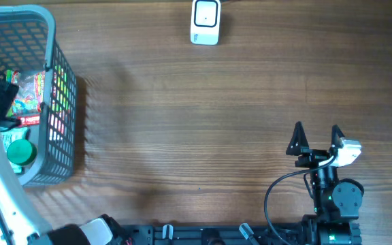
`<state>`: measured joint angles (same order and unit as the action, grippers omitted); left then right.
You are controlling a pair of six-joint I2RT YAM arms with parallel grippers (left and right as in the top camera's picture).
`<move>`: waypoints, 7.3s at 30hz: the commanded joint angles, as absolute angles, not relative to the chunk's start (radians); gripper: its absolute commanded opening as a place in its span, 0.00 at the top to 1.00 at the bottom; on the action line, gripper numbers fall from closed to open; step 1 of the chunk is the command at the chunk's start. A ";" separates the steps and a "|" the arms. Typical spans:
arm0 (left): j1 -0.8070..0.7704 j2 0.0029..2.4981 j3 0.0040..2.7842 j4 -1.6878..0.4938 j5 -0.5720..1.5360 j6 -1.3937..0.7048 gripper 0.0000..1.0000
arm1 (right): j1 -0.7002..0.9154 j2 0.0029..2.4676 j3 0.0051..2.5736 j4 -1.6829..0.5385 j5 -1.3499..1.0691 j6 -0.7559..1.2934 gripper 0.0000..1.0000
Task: Scan the item barcode
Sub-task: 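Reach the left gripper down into the basket toward the green-capped bottle, then grasp the green-capped bottle with the left gripper and lift it, then carry the bottle out and set it upright on the table, then reach the left gripper into the basket and grasp the red tissue box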
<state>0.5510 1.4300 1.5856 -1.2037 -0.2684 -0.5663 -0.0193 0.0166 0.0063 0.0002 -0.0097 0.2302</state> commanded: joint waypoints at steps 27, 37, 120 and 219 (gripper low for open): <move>0.708 1.642 1.273 -1.073 -0.102 -0.551 0.00 | -0.014 0.014 0.005 0.006 0.000 0.239 0.00; 0.730 1.605 1.345 -1.121 -0.105 -0.524 0.00 | -0.014 0.014 0.005 0.006 0.000 0.239 0.00; -0.469 2.220 2.164 -1.392 -0.023 -1.449 0.43 | -0.014 0.014 0.005 0.006 0.000 0.239 0.00; 0.564 1.723 1.256 -0.855 0.067 -0.821 0.52 | -0.014 0.014 0.005 0.006 0.000 0.239 0.00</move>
<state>0.5419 1.7664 1.1477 -0.7860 0.0555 -0.8944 -0.0193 0.0166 0.0063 0.0006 -0.0097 0.2302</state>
